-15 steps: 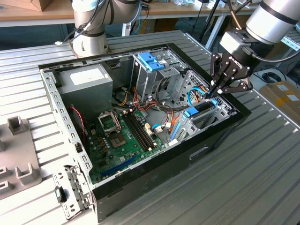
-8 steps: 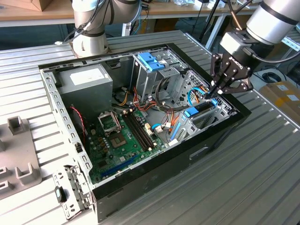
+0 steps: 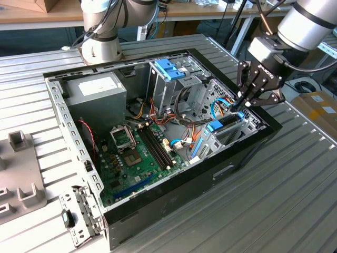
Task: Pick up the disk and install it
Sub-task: 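Insert the first disk wire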
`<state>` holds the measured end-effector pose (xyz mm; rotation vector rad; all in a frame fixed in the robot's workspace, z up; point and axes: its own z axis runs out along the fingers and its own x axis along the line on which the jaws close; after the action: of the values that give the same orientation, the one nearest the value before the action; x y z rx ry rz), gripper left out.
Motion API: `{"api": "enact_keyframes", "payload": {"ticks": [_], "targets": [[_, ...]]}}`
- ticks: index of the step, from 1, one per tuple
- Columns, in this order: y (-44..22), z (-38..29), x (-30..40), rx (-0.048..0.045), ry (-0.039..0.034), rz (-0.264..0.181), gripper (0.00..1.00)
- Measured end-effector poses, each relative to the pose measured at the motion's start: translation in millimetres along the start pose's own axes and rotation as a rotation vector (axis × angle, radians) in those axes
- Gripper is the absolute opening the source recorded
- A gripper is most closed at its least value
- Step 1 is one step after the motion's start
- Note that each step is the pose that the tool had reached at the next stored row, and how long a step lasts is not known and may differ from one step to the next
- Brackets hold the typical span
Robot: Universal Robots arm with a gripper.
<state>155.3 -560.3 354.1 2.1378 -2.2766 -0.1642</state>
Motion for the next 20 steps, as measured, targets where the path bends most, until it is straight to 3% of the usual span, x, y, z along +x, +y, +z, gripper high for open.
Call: {"api": "enact_keyframes", "payload": {"ticks": [20], "targets": [[0.7, 0.6, 6.3, 0.0000, -0.0002, 0.000, 0.17]]}}
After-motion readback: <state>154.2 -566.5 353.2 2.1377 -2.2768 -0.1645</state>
